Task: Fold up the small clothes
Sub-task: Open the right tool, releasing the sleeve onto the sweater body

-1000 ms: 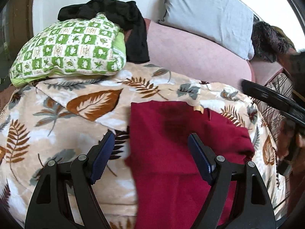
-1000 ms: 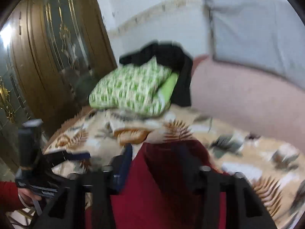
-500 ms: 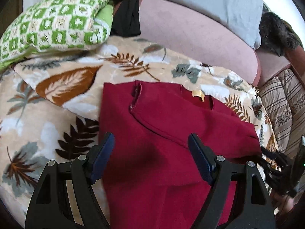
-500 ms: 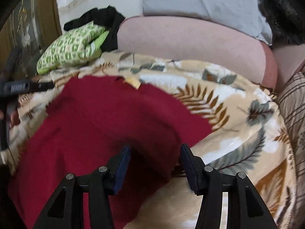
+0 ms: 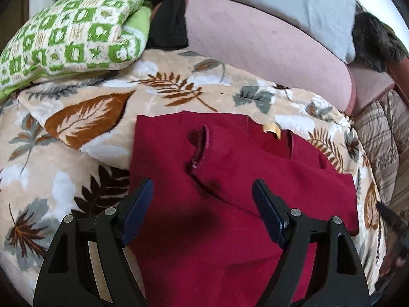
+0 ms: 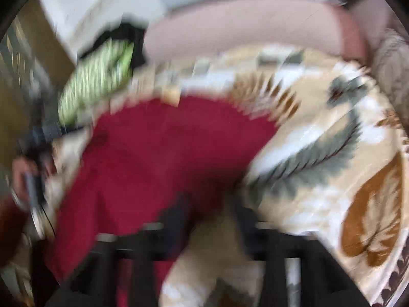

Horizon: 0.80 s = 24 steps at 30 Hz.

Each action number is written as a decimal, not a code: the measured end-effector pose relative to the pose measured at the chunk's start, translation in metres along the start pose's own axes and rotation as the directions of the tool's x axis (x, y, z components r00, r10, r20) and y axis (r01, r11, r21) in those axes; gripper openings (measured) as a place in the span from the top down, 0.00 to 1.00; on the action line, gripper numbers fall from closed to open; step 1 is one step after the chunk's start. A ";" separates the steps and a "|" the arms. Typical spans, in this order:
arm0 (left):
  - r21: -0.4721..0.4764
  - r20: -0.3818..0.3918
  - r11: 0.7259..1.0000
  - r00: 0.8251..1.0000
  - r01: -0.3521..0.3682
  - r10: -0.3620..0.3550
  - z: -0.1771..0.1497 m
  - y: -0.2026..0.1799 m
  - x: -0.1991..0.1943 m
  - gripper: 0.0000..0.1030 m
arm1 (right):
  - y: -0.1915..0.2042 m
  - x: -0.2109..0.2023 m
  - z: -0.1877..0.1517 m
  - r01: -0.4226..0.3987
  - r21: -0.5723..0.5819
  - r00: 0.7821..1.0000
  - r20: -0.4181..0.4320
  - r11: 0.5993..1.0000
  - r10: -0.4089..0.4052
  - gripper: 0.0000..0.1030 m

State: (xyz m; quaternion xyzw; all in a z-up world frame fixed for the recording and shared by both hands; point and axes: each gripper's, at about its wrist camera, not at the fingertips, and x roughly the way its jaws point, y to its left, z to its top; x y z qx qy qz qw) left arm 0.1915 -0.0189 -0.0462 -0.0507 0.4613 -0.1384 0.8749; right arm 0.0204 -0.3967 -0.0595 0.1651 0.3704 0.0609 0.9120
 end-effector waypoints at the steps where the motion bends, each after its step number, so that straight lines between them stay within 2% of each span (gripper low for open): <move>1: -0.018 -0.002 1.000 1.000 0.000 0.000 0.002 0.003 0.002 0.23 | -0.004 0.002 0.007 0.013 0.034 1.000 0.022 0.999 -0.014 0.27; 4: -0.074 -0.014 0.997 1.000 0.018 -0.019 0.009 0.011 0.012 0.23 | -0.011 0.040 0.026 0.057 0.103 0.998 -0.040 0.993 -0.053 0.28; 7: -0.068 -0.041 0.998 0.999 0.013 -0.016 0.013 0.007 0.026 0.23 | -0.010 0.084 0.029 0.120 0.109 0.986 -0.132 0.987 -0.105 0.29; 8: -0.063 -0.046 0.998 0.999 0.011 -0.014 0.015 0.004 0.032 0.23 | -0.009 0.093 0.028 0.134 0.106 0.982 -0.145 0.985 -0.118 0.33; 9: -0.058 -0.045 0.998 0.999 0.010 -0.013 0.017 0.001 0.035 0.23 | -0.011 0.100 0.026 0.136 0.117 0.982 -0.145 0.984 -0.119 0.43; 13: -0.044 -0.025 0.999 1.000 0.013 -0.014 0.025 -0.010 0.048 0.23 | -0.016 0.102 0.027 0.133 0.142 0.987 -0.113 0.981 -0.118 0.67; 14: -0.030 -0.021 0.999 1.000 0.011 -0.012 0.026 -0.013 0.051 0.30 | -0.019 0.102 0.029 0.129 0.144 0.987 -0.109 0.981 -0.114 0.70; 15: -0.008 -0.015 1.000 1.000 0.002 -0.002 0.028 -0.018 0.053 0.36 | -0.020 0.101 0.029 0.125 0.145 0.988 -0.107 0.982 -0.110 0.71; 16: 0.007 -0.017 1.000 1.000 0.000 0.000 0.029 -0.021 0.055 0.48 | -0.020 0.100 0.029 0.124 0.141 0.988 -0.108 0.982 -0.110 0.72; 20: 0.048 -0.047 0.999 0.999 -0.005 0.007 0.036 -0.027 0.062 0.48 | -0.019 0.100 0.029 0.130 0.122 0.986 -0.118 0.984 -0.116 0.72; 24: 0.047 -0.093 0.999 0.995 -0.024 0.029 0.037 -0.023 0.076 0.48 | -0.023 0.101 0.029 0.118 0.150 0.988 -0.116 0.982 -0.101 0.72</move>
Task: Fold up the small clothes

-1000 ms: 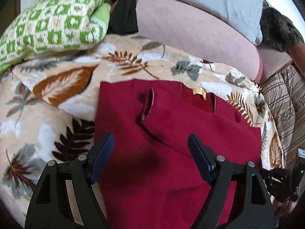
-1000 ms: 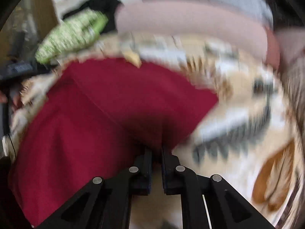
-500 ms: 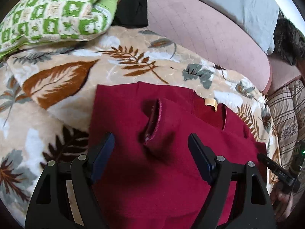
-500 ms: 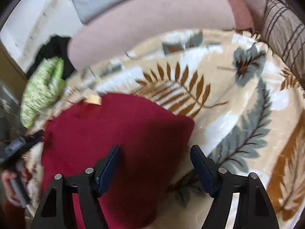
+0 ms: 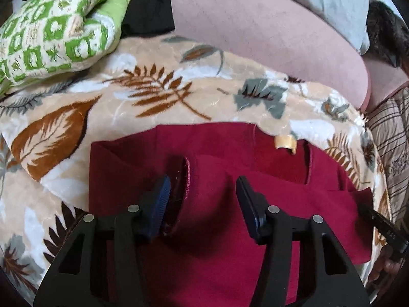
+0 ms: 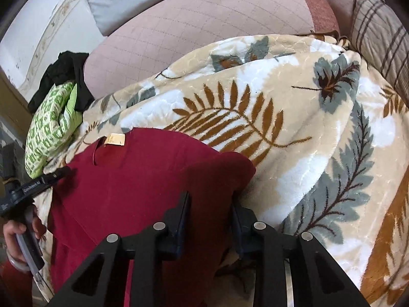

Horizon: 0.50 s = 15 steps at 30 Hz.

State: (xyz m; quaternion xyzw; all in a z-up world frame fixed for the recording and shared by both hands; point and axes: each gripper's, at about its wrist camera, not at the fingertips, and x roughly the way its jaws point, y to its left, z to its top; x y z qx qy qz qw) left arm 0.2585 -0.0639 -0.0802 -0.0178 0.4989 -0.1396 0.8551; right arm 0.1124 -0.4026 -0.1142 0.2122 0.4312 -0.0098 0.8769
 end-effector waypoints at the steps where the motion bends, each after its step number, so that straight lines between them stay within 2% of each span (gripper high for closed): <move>1: 0.014 -0.011 1.000 1.000 -0.003 0.003 -0.001 -0.002 0.003 0.49 | -0.001 0.001 -0.001 -0.001 0.003 1.000 -0.002 1.000 0.001 0.72; 4: 0.051 0.016 0.999 1.000 -0.004 0.003 -0.005 -0.007 -0.006 0.92 | 0.002 0.001 -0.001 0.009 -0.015 1.000 0.009 1.000 -0.009 0.72; 6: 0.046 0.046 0.997 0.997 0.064 -0.066 -0.005 -0.004 -0.025 0.93 | 0.009 -0.009 0.003 -0.001 -0.037 0.999 0.044 0.999 0.002 0.88; 11: 0.050 0.103 0.992 0.988 0.113 -0.117 -0.018 0.011 -0.070 0.94 | 0.025 -0.029 0.015 -0.049 -0.073 0.989 0.138 0.996 0.058 0.90; 14: -0.003 0.096 0.996 0.991 0.091 -0.090 -0.031 0.030 -0.072 0.94 | 0.028 -0.011 0.018 -0.009 -0.086 0.994 0.104 0.996 0.018 0.90; 15: -0.017 0.083 0.997 0.994 0.078 -0.076 -0.034 0.035 -0.069 0.94 | 0.028 0.001 0.019 0.018 -0.092 0.998 0.061 0.996 -0.013 0.85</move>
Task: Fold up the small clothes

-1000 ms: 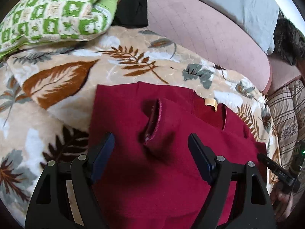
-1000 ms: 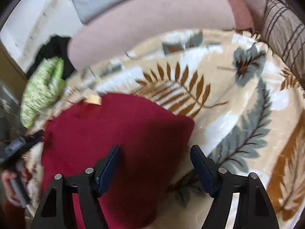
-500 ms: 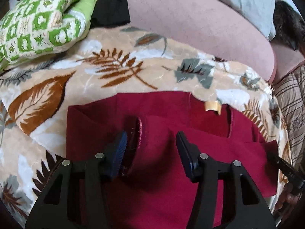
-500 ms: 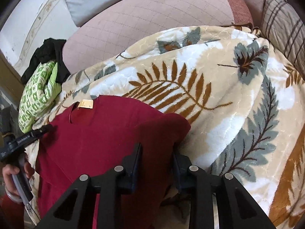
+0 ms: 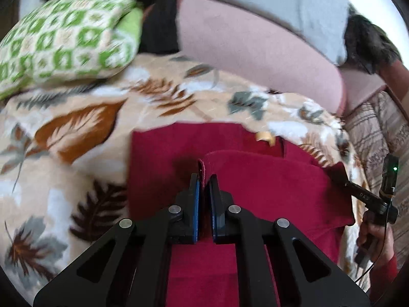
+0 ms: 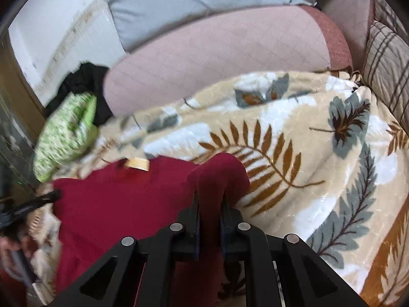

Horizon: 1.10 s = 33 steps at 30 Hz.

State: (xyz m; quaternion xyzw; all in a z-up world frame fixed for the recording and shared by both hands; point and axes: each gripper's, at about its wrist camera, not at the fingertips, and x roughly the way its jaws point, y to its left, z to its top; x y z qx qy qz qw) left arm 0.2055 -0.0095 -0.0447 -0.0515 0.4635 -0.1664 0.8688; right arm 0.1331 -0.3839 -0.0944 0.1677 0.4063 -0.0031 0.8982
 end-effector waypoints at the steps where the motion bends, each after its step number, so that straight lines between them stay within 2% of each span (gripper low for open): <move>1: -0.018 -0.016 1.000 1.000 -0.011 0.011 -0.002 0.006 0.004 0.94 | -0.001 0.010 0.000 0.047 -0.010 0.997 -0.065 0.999 -0.047 0.80; 2: -0.036 -0.029 0.999 0.999 -0.028 0.027 -0.004 0.012 0.008 0.94 | -0.002 0.009 0.001 0.083 -0.008 0.993 -0.088 0.997 -0.083 0.76; 5: -0.063 -0.043 0.996 0.997 -0.063 0.060 -0.005 0.023 0.016 0.95 | 0.002 -0.030 -0.002 0.042 0.022 0.999 0.016 0.999 -0.043 0.76; 8: -0.079 -0.047 0.995 0.997 -0.065 0.062 -0.006 0.029 0.019 0.95 | 0.029 -0.056 -0.012 0.031 -0.108 0.998 0.053 0.994 -0.025 0.76; 11: -0.087 -0.035 0.994 0.998 -0.060 0.057 -0.008 0.028 0.014 0.95 | 0.041 -0.043 -0.026 0.020 -0.161 1.000 -0.013 0.987 -0.022 0.76; 14: -0.067 -0.035 0.996 0.998 -0.057 0.055 -0.013 0.024 0.005 0.94 | 0.028 0.004 -0.039 0.102 -0.134 0.986 -0.114 0.986 -0.118 0.76; 15: -0.056 -0.029 0.997 0.998 -0.059 0.058 -0.015 0.022 -0.001 0.94 | 0.024 0.006 -0.042 0.104 -0.133 0.988 -0.103 0.986 -0.118 0.76; 16: -0.048 -0.023 0.997 0.998 -0.061 0.060 -0.017 0.020 -0.006 0.91 | 0.025 0.001 -0.040 0.103 -0.129 0.991 -0.077 0.986 -0.114 0.76; 18: -0.030 -0.014 0.998 0.999 -0.051 0.051 -0.022 0.015 -0.018 0.75 | 0.026 -0.011 -0.037 0.093 -0.105 0.991 -0.086 0.990 -0.102 0.76; 20: -0.020 -0.007 0.999 0.999 -0.037 0.037 -0.028 0.011 -0.028 0.49 | 0.031 -0.034 -0.039 0.056 -0.095 0.996 -0.063 0.994 -0.062 0.76; 23: -0.015 0.007 1.000 1.000 -0.013 0.013 -0.045 0.007 -0.045 0.44 | 0.043 -0.051 -0.054 0.070 -0.157 0.996 -0.036 0.985 -0.076 0.76; 24: -0.019 -0.008 1.000 1.000 -0.010 0.009 -0.053 0.007 -0.046 0.44 | 0.044 -0.044 -0.061 0.097 -0.177 0.993 -0.050 0.979 -0.108 0.75; 25: -0.022 -0.035 1.000 0.999 -0.009 0.008 -0.061 0.007 -0.046 0.44 | 0.039 -0.028 -0.070 0.140 -0.177 0.982 -0.103 0.974 -0.160 0.75; 26: -0.024 -0.064 1.000 0.998 -0.013 0.011 -0.070 0.007 -0.045 0.44 | 0.037 -0.017 -0.071 0.143 -0.163 0.976 -0.139 0.976 -0.167 0.75; 27: -0.025 -0.075 1.000 0.997 -0.016 0.014 -0.077 0.009 -0.046 0.44 | 0.031 -0.016 -0.073 0.129 -0.132 0.980 -0.133 0.983 -0.147 0.75; 29: -0.034 -0.096 0.999 0.995 -0.013 0.010 -0.094 0.012 -0.053 0.44 | 0.027 -0.037 -0.070 0.128 -0.064 0.983 -0.122 0.990 -0.135 0.75; 31: -0.043 -0.101 0.999 0.995 -0.007 0.003 -0.110 0.017 -0.064 0.44 | 0.027 -0.064 -0.075 0.093 -0.029 0.990 -0.102 0.995 -0.095 0.70; 33: -0.046 -0.111 0.999 0.994 -0.002 -0.003 -0.125 0.019 -0.071 0.44 | 0.028 -0.082 -0.087 0.070 -0.015 0.993 -0.089 0.997 -0.071 0.47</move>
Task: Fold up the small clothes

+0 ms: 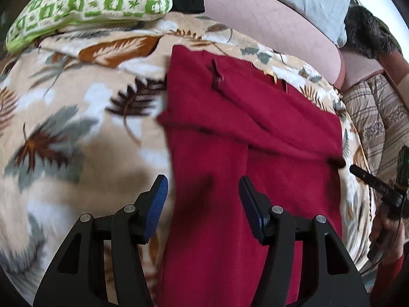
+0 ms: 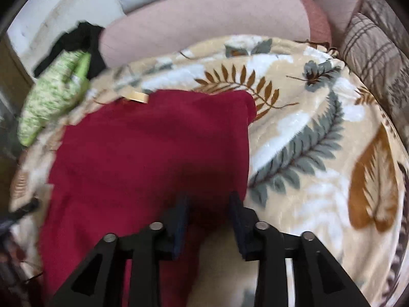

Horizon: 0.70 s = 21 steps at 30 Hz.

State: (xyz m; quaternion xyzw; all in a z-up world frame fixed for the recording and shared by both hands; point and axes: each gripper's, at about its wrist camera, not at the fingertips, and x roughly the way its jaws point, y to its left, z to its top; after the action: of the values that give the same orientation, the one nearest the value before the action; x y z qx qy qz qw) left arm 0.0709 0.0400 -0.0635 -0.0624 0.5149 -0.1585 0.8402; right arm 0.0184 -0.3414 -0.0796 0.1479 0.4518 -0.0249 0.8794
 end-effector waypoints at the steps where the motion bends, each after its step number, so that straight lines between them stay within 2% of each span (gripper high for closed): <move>1: -0.006 -0.007 1.000 1.000 -0.001 0.001 -0.006 0.001 -0.002 0.44 | 0.001 -0.004 -0.011 -0.012 0.003 1.000 -0.008 1.000 0.012 0.43; 5: -0.022 -0.028 1.000 1.000 0.011 -0.011 -0.027 0.003 -0.009 0.44 | 0.007 0.020 -0.042 -0.037 0.038 0.992 -0.121 0.999 0.041 0.43; 6: -0.024 -0.029 1.000 1.000 0.006 -0.007 -0.033 0.003 -0.011 0.44 | 0.009 0.026 -0.045 -0.059 0.051 0.990 -0.126 0.997 0.065 0.44; 7: -0.026 -0.033 1.000 0.999 0.006 -0.007 -0.037 0.004 -0.012 0.44 | 0.013 0.026 -0.047 -0.042 0.027 0.995 -0.087 0.999 0.044 0.50; 8: -0.029 -0.040 1.000 0.999 0.006 -0.007 -0.041 0.006 -0.013 0.44 | 0.018 0.024 -0.047 -0.009 -0.015 0.997 -0.071 1.000 0.008 0.85; 9: -0.037 -0.043 0.999 0.999 0.003 -0.004 -0.048 0.009 -0.015 0.44 | 0.020 0.019 -0.044 0.004 -0.045 0.998 -0.070 0.999 -0.007 0.94; 12: -0.044 -0.049 0.999 0.999 -0.016 0.014 -0.059 0.013 -0.013 0.44 | 0.011 0.000 -0.038 0.035 -0.033 0.999 -0.025 0.999 -0.036 0.94; 16: -0.025 -0.062 0.998 0.997 -0.053 0.051 -0.071 0.012 -0.005 0.44 | 0.010 0.015 -0.041 0.059 -0.002 0.995 -0.075 0.998 -0.059 0.94; 19: -0.003 -0.058 0.998 0.997 -0.055 0.055 -0.076 0.009 -0.006 0.44 | 0.013 -0.008 -0.052 0.051 0.029 0.997 -0.056 0.998 -0.049 0.94; 20: 0.001 -0.054 0.998 0.997 -0.059 0.059 -0.078 0.008 -0.006 0.43 | 0.015 -0.016 -0.058 0.058 0.028 0.996 -0.067 0.998 -0.056 0.87; 21: 0.006 -0.048 0.998 0.997 -0.064 0.065 -0.079 0.007 -0.006 0.43 | 0.017 -0.022 -0.064 0.055 0.026 0.996 -0.073 0.998 -0.053 0.75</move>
State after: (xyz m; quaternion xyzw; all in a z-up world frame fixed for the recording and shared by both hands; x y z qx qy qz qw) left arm -0.0003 0.0531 -0.0972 -0.0401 0.5365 -0.1339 0.8322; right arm -0.0419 -0.3093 -0.0929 0.1486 0.4867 -0.0495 0.8594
